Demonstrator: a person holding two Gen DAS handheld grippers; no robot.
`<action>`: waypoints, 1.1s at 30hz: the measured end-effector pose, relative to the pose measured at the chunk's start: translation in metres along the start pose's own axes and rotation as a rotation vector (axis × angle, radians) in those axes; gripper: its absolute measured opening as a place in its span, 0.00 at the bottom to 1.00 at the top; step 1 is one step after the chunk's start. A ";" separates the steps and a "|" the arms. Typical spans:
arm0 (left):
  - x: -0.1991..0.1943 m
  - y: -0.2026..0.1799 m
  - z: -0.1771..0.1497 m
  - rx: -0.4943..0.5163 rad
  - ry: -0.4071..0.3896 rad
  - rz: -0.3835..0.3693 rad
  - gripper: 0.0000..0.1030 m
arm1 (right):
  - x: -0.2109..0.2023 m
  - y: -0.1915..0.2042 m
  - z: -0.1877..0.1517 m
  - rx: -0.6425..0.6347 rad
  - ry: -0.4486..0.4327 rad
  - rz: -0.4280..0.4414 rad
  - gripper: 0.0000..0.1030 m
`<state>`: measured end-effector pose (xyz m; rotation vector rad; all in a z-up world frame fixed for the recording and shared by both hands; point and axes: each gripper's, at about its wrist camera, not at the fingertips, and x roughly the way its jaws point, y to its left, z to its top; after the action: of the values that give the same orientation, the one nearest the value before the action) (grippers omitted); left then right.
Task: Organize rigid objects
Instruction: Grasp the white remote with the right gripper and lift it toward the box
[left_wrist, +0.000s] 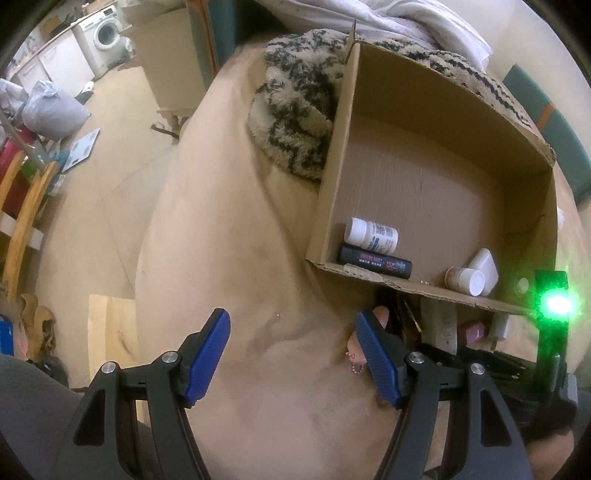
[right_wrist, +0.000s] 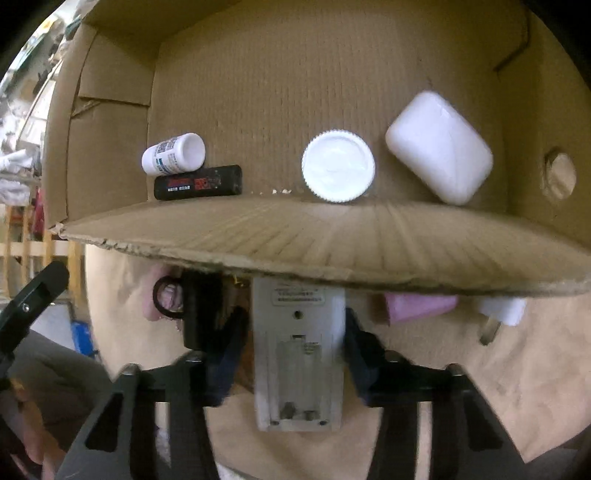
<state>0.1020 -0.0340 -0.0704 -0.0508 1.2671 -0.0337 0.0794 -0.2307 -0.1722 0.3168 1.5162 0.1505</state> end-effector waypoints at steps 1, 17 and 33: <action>0.000 0.000 0.000 0.001 0.000 -0.001 0.66 | -0.001 0.001 -0.002 -0.013 -0.001 -0.003 0.45; 0.010 -0.005 -0.002 0.017 0.040 0.008 0.66 | -0.081 -0.002 -0.068 -0.072 -0.158 0.120 0.45; 0.025 -0.005 -0.007 0.030 0.059 0.056 0.66 | -0.170 -0.017 -0.023 -0.126 -0.584 0.104 0.45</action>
<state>0.1032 -0.0404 -0.0960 0.0112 1.3265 -0.0060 0.0455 -0.2937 -0.0153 0.3055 0.9084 0.2141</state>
